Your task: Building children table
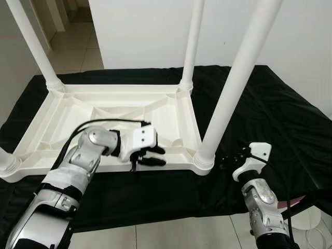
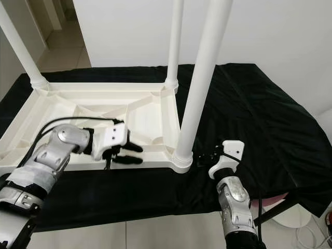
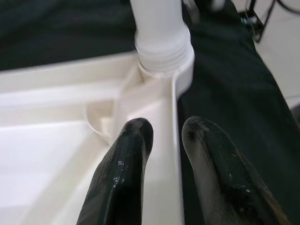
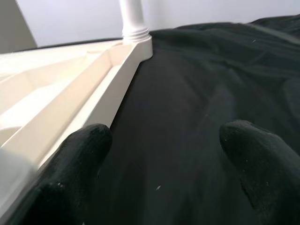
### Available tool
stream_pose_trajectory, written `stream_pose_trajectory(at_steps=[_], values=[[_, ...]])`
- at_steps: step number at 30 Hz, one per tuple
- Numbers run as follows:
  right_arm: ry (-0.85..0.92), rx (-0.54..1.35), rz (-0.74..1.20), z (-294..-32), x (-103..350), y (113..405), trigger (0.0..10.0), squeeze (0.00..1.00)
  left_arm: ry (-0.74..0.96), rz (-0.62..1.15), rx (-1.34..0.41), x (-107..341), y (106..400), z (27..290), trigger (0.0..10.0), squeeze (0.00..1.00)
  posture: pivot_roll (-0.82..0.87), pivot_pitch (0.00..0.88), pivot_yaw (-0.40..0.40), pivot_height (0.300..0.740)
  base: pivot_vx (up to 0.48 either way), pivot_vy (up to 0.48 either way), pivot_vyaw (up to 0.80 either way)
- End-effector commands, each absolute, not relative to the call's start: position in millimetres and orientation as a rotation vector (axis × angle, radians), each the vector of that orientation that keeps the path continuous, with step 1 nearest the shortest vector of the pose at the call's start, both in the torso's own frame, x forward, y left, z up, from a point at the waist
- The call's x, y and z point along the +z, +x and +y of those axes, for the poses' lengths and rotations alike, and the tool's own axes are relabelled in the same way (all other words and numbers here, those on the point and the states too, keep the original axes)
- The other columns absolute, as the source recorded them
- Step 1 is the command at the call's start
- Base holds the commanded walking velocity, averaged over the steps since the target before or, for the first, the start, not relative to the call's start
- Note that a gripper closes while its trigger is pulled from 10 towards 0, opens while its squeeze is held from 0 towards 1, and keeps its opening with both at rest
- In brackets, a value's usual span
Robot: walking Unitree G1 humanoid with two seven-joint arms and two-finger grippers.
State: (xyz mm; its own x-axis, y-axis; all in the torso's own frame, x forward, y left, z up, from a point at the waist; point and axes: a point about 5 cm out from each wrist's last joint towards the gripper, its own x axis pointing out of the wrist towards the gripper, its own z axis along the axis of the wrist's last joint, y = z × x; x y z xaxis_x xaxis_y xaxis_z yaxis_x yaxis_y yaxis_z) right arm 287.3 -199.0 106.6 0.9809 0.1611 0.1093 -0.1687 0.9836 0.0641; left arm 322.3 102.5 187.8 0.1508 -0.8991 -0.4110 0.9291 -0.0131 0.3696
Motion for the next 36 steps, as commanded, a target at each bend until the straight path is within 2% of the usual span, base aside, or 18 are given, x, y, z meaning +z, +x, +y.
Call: stream_pose_trajectory(at_steps=[1, 3, 4, 8, 14, 15, 20, 23, 28, 32, 35, 36], values=[[0.055, 0.205, -0.086, -197, 104, 285, 10.0, 0.0, 0.597, 0.032, -1.359, 193, 326, 106, 10.0, 0.0, -0.07, 0.0, 0.004, 0.74, 0.0, 0.0, 0.0], [0.058, 0.237, -0.076, -196, 103, 283, 10.0, 0.0, 0.58, 0.023, -1.342, 197, 326, 108, 10.0, 0.0, -0.07, 0.0, 0.004, 0.74, 0.0, 0.0, 0.0], [0.058, 0.264, -0.085, -196, 103, 281, 10.0, 1.0, 0.56, 0.004, -1.32, 202, 326, 111, 10.0, 0.0, -0.06, 0.0, 0.001, 0.74, 0.0, 0.0, 0.0], [0.075, 0.249, -0.112, -208, 108, 266, 10.0, 1.0, 0.431, -0.055, -1.203, 217, 320, 130, 10.0, 0.0, -0.06, 0.0, -0.001, 0.74, 0.0, 0.0, 0.0], [0.104, 0.24, -0.105, -219, 110, 254, 10.0, 1.0, 0.382, -0.082, -1.051, 222, 318, 144, 10.0, 0.0, -0.06, 0.0, -0.002, 0.74, 0.0, 0.0, 0.0], [0.12, 0.26, -0.116, -218, 113, 251, 10.0, 0.0, 0.353, -0.095, -1.0, 223, 318, 147, 10.0, 0.0, -0.06, 0.0, 0.001, 0.74, 0.0, 0.0, 0.0], [0.126, 0.355, -0.133, -211, 121, 243, 10.0, 0.0, 0.249, -0.107, -0.889, 221, 314, 157, 10.0, 0.0, -0.07, 0.0, 0.02, 0.74, 0.0, 0.0, 0.0], [0.118, 0.432, -0.129, -207, 125, 236, 10.0, 0.0, 0.146, -0.089, -0.809, 212, 303, 174, 10.0, 0.0, -0.08, 0.0, 0.041, 0.74, 0.0, 0.0, 0.0], [0.113, 0.484, -0.119, -207, 127, 230, 10.0, 0.0, 0.04, -0.058, -0.768, 201, 287, 189, 10.0, 0.0, -0.09, 0.0, 0.05, 0.74, 0.0, 0.0, 0.0], [0.099, 0.527, -0.11, -205, 128, 228, 10.0, 0.0, -0.061, 0.031, -0.852, 175, 265, 179, 10.0, 0.0, -0.09, 0.0, 0.055, 0.74, 0.0, 0.0, 0.0], [0.099, 0.538, -0.108, -203, 128, 228, 10.0, 0.0, -0.064, 0.054, -0.884, 167, 259, 173, 10.0, 0.0, -0.08, 0.0, 0.051, 0.74, 0.0, 0.0, 0.0], [0.103, 0.551, -0.108, -201, 130, 229, 10.0, 0.0, -0.062, 0.063, -0.921, 163, 254, 162, 10.0, 0.0, -0.08, 0.0, 0.043, 0.74, 0.0, 0.0, 0.0]])
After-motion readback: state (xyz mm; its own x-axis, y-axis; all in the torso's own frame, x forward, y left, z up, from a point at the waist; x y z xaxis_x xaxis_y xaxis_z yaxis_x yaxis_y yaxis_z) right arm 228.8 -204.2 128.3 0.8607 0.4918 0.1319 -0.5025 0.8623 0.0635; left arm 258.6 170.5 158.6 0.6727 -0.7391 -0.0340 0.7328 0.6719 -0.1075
